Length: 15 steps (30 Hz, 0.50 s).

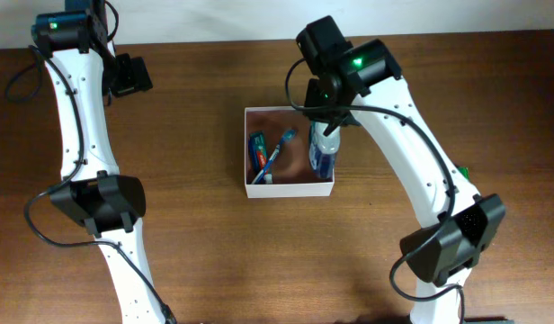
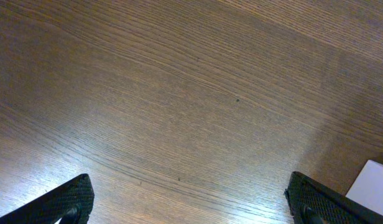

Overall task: Pack container
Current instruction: 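Lower the spray bottle into the box beside the Listerine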

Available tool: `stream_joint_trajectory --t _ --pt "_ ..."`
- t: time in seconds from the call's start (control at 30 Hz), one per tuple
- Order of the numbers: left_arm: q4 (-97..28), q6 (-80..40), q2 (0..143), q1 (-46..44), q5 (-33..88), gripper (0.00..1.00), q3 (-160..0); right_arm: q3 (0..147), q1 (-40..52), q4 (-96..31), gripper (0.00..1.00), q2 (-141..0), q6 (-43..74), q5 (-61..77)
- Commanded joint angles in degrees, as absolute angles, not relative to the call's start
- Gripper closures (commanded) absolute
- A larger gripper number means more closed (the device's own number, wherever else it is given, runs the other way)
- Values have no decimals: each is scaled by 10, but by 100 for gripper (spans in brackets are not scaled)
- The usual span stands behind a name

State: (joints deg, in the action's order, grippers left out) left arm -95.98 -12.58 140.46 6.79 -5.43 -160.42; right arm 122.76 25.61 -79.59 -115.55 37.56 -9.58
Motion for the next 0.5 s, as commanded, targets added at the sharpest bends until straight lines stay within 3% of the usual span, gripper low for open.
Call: stream_joint_trajectory --t 0.0,0.47 --pt "-959 -119 1383 69 -58 1 -1613 1211 260 -775 82 -1148 381 -99" --pt "-959 -119 1383 69 -59 1 -1613 1166 260 -755 82 -1148 377 -99"
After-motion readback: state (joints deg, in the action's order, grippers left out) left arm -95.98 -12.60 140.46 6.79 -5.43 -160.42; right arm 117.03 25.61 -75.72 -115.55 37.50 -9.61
